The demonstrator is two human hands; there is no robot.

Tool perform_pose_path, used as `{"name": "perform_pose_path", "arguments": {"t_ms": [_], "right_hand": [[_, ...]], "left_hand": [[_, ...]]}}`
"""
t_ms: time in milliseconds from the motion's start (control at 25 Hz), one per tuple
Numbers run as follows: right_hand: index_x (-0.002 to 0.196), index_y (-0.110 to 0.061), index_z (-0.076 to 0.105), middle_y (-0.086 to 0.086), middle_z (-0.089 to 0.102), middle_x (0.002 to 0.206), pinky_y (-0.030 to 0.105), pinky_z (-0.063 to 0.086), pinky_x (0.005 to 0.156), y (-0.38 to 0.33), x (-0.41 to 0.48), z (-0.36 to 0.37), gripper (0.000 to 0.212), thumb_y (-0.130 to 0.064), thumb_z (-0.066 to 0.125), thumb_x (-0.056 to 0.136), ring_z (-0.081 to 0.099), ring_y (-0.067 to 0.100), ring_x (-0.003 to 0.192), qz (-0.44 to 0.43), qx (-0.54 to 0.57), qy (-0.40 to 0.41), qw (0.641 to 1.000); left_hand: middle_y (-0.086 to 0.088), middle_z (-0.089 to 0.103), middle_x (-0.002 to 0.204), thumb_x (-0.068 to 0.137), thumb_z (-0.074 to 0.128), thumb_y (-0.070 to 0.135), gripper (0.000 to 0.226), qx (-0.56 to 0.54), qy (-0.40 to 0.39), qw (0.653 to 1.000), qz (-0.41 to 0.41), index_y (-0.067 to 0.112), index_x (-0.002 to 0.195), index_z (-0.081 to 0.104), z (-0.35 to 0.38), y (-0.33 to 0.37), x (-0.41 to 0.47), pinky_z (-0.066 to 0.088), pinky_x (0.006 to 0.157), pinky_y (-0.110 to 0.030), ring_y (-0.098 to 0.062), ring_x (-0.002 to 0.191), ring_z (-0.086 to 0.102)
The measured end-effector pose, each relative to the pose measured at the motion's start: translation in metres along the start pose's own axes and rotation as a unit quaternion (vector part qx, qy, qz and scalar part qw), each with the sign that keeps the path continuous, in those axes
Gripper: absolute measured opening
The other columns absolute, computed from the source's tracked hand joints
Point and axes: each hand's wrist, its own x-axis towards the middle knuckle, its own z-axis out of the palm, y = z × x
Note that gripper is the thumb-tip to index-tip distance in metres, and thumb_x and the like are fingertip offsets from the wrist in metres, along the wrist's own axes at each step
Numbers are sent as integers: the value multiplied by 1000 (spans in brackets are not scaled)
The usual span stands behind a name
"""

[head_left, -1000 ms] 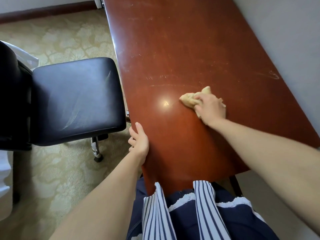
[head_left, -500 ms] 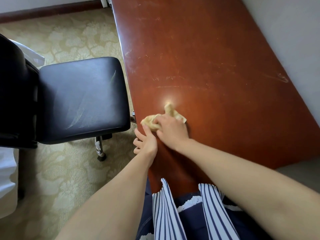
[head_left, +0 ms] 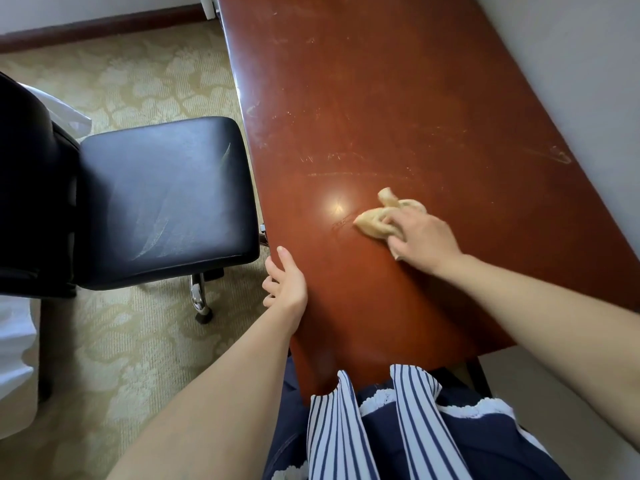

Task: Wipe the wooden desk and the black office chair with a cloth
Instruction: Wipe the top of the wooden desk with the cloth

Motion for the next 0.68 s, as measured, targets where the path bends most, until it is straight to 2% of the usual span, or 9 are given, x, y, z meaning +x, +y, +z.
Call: {"name": "perform_pose_path", "arguments": {"t_ms": [80, 160, 200, 280, 360, 480, 560, 680], "right_hand": [[104, -25, 60, 3, 58, 113, 34, 43, 78, 18, 14, -7, 23, -19, 57, 82, 51, 29, 114, 139, 57, 50, 987], [101, -25, 60, 4, 57, 111, 33, 41, 76, 18, 27, -8, 21, -15, 55, 83, 52, 30, 110, 249, 85, 92, 960], [100, -24, 60, 4, 55, 115, 32, 39, 77, 11, 33, -5, 21, -12, 54, 84, 52, 29, 109, 280, 76, 100, 952], [104, -24, 62, 2, 52, 123, 31, 37, 85, -12, 42, 0, 24, -10, 52, 86, 53, 26, 108, 290, 70, 105, 949], [113, -21, 61, 6, 59, 117, 29, 40, 83, -46, 47, 5, 27, -14, 52, 89, 56, 27, 107, 233, 117, 66, 963], [114, -22, 62, 3, 62, 116, 31, 45, 80, -98, 35, 21, 26, -21, 56, 89, 58, 25, 107, 73, 120, -4, 990], [112, -24, 64, -1, 59, 119, 32, 44, 80, -118, 20, 29, 25, -22, 56, 88, 58, 24, 107, -4, 111, -23, 994], [115, -23, 63, -3, 59, 117, 32, 43, 81, -113, 8, 31, 27, -24, 54, 89, 57, 23, 106, -92, 71, -35, 993]], "left_hand": [[0, 14, 157, 90, 13, 69, 67, -6, -2, 1000, 0, 37, 149, 13, 0, -1, 0, 8, 114, -49, -28, 142, 17], [-3, 16, 156, 90, 14, 69, 68, 0, 2, 1000, 5, 36, 149, 15, 1, -1, 1, 11, 114, -51, -31, 140, 20], [-7, 18, 155, 90, 15, 69, 69, 11, 4, 1000, 16, 33, 149, 16, 2, -1, 1, 13, 114, -53, -34, 139, 21], [-15, 22, 152, 91, 17, 66, 69, 26, 8, 999, 38, 28, 149, 19, 1, -1, 1, 17, 112, -57, -40, 137, 24], [-11, 22, 153, 90, 15, 67, 69, 14, 8, 999, 29, 31, 149, 18, 1, -1, 0, 16, 112, -55, -36, 138, 24], [0, 17, 155, 90, 12, 69, 68, 12, 13, 1000, -4, 36, 149, 12, 2, 3, -3, 12, 113, -48, -27, 138, 23], [-2, 15, 155, 91, 10, 68, 67, 21, 12, 1000, -3, 36, 149, 10, 2, 5, -3, 11, 112, -48, -29, 138, 23], [-3, 15, 155, 91, 8, 67, 66, 34, 6, 999, -1, 36, 149, 9, 0, 5, -2, 12, 113, -50, -30, 138, 23]]}}
